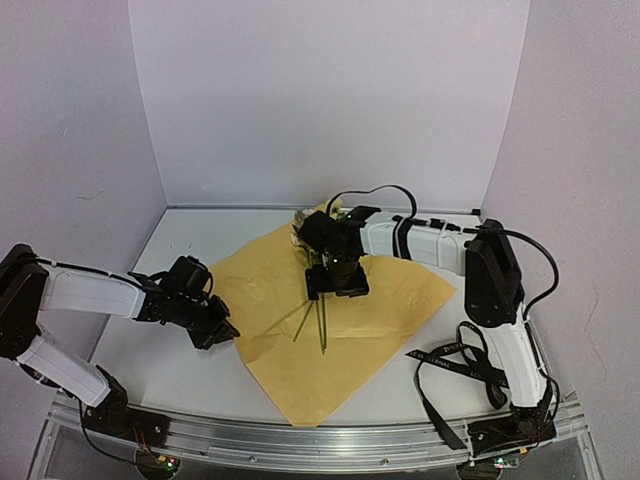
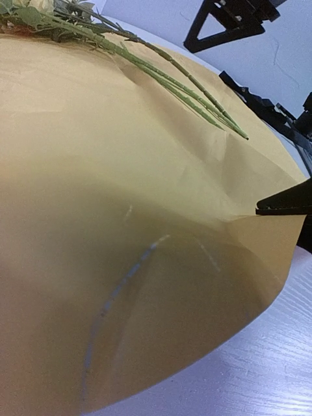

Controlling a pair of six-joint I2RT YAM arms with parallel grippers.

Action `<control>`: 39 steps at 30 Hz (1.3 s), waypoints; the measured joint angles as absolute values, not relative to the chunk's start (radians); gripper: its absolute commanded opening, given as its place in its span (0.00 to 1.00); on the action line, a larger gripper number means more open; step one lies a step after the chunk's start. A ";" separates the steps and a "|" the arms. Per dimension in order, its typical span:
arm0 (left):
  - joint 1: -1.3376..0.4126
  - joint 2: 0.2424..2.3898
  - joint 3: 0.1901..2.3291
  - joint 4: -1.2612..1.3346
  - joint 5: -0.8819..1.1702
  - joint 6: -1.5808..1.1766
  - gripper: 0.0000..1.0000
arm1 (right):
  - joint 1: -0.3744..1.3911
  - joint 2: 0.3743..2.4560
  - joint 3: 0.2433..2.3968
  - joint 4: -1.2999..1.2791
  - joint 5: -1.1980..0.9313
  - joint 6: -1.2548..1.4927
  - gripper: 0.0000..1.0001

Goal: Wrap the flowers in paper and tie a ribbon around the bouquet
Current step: Adjust the fake flower on the flattened wrapping paper.

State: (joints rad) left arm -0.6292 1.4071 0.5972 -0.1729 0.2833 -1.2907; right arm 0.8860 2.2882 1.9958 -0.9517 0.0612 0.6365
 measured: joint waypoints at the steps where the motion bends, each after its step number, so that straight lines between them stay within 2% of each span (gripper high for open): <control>1: -0.629 1.407 0.601 -0.180 0.288 -1.290 0.00 | 0.886 2.311 2.030 -0.960 0.070 0.637 0.86; 6: -0.629 1.399 0.604 -0.205 0.300 -1.284 0.00 | 0.886 2.408 2.183 -0.991 0.096 0.636 0.83; 16: -0.627 1.346 0.603 -0.240 0.305 -1.282 0.00 | 0.886 2.534 2.307 -1.011 0.123 0.647 0.63; 19: -0.624 1.337 0.603 -0.252 0.304 -1.280 0.00 | 0.886 2.555 2.313 -1.015 0.127 0.649 0.54; 26: -0.613 1.333 0.603 -0.265 0.303 -1.268 0.00 | 0.885 2.570 2.335 -1.013 0.133 0.646 0.24; 31: -0.611 1.333 0.603 -0.274 0.303 -1.254 0.00 | 0.879 2.576 2.350 -1.002 0.129 0.638 0.13; 36: -0.607 1.326 0.603 -0.281 0.303 -1.253 0.00 | 0.868 2.602 2.366 -0.981 0.095 0.648 0.06; 37: -0.607 1.325 0.603 -0.281 0.303 -1.252 0.00 | 0.864 2.606 2.370 -0.979 0.085 0.655 0.07; 39: -0.606 1.323 0.603 -0.281 0.303 -1.251 0.00 | 0.856 2.612 2.377 -0.975 0.070 0.661 0.25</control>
